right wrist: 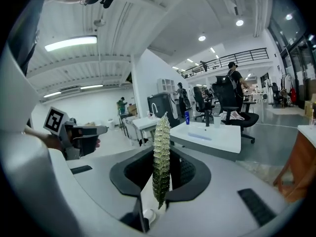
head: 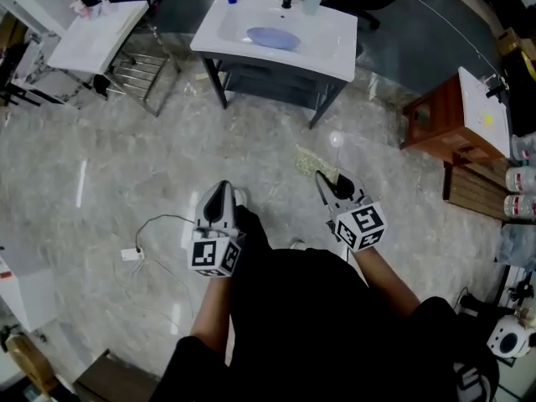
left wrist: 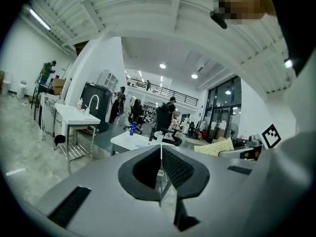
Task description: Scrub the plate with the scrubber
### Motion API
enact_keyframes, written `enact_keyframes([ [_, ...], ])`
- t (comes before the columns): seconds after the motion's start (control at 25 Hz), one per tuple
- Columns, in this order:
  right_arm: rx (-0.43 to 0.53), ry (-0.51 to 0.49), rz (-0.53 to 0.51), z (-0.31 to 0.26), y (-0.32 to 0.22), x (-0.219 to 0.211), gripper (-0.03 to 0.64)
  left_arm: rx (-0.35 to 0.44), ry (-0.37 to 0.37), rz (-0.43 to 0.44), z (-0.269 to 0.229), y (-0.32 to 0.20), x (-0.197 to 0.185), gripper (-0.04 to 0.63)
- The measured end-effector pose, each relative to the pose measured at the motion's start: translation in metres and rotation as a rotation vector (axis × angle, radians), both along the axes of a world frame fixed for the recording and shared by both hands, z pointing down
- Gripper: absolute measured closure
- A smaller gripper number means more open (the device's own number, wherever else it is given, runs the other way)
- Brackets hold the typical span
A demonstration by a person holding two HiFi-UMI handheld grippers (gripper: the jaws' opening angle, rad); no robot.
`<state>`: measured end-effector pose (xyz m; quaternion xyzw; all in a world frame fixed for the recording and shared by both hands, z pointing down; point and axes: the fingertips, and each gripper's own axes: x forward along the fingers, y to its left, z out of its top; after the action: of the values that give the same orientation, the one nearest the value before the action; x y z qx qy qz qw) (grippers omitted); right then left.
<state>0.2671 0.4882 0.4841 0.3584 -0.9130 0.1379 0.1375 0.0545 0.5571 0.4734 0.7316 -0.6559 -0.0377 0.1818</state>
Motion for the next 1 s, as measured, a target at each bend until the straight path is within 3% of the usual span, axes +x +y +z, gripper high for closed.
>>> enact_keyframes([
  [0.32,0.040,0.014,0.066,-0.030,-0.096,-0.086,0.554,0.050,0.055,0.123,-0.016,-0.105,-0.074,0.586],
  [0.6,0.058,0.036,0.085,-0.045,-0.146,-0.157,0.554,0.101,0.072,0.207,-0.030,-0.166,-0.133,0.588],
  [1.0,0.015,0.058,0.179,-0.029,-0.167,-0.179,0.554,0.092,0.079,0.296,-0.020,-0.211,-0.167,0.588],
])
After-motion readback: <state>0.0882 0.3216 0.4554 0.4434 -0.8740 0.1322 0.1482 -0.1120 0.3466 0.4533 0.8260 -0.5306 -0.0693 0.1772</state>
